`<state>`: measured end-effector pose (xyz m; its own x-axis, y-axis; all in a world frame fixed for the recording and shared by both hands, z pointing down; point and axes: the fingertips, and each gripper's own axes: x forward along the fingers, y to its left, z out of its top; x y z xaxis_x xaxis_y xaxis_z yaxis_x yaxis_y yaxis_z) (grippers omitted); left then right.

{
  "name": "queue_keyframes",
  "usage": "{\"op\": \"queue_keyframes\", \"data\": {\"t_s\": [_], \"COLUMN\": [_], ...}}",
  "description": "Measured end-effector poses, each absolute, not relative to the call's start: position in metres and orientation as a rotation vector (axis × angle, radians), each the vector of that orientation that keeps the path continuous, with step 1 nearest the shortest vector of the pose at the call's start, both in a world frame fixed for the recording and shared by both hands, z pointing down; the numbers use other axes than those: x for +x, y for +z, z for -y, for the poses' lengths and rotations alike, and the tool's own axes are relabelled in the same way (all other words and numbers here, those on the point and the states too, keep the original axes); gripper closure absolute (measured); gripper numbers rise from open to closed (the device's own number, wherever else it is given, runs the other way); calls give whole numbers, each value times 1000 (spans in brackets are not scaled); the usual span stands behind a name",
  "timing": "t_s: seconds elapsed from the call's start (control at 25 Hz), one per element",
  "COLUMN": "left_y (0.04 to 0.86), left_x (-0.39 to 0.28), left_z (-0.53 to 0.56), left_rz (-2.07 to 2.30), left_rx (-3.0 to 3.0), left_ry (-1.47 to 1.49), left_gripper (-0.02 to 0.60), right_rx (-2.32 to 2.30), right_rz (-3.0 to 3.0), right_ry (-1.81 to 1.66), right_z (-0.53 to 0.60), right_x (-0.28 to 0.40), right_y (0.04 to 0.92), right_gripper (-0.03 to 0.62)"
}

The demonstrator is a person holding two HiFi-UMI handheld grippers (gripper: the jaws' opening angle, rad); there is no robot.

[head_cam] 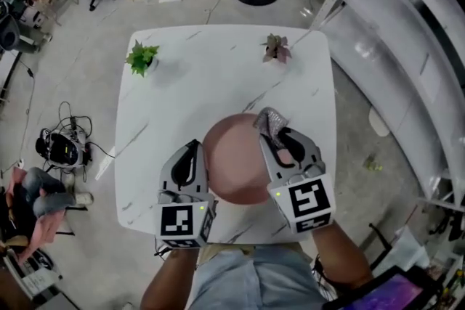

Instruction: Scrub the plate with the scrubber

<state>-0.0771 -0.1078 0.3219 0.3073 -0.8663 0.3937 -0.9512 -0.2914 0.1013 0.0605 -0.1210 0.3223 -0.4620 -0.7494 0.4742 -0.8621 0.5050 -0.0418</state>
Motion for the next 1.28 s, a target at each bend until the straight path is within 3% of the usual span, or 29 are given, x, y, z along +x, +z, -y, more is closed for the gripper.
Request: {"op": "queue_keyframes", "data": {"t_s": [0.36,0.52,0.88,1.0,1.16,1.28], "left_y": [419,439,456,468,474,474], "left_x": [-91,-86,-94,-94,-90,-88], "left_z": [103,102,104,103,103,105], "left_rz": [1482,1397,1378,1333,1293,1274], "left_rx": [2150,2108,2060,2037,2040,2031], "left_ry": [519,530,568,587,591,573], "left_gripper": [570,494,456,457,544,554], "right_rx": [1167,1137,1065,1039,985,929], "right_rz": [2173,2130,2071,2036,1975,1942], "right_ry": [503,516,463,445,394,352], "right_z": [115,116,121,124,125,126], "right_x": [43,43,35,32,28,23], "right_y": [418,436,445,450,459,466], "right_gripper": [491,491,488,488,488,485]}}
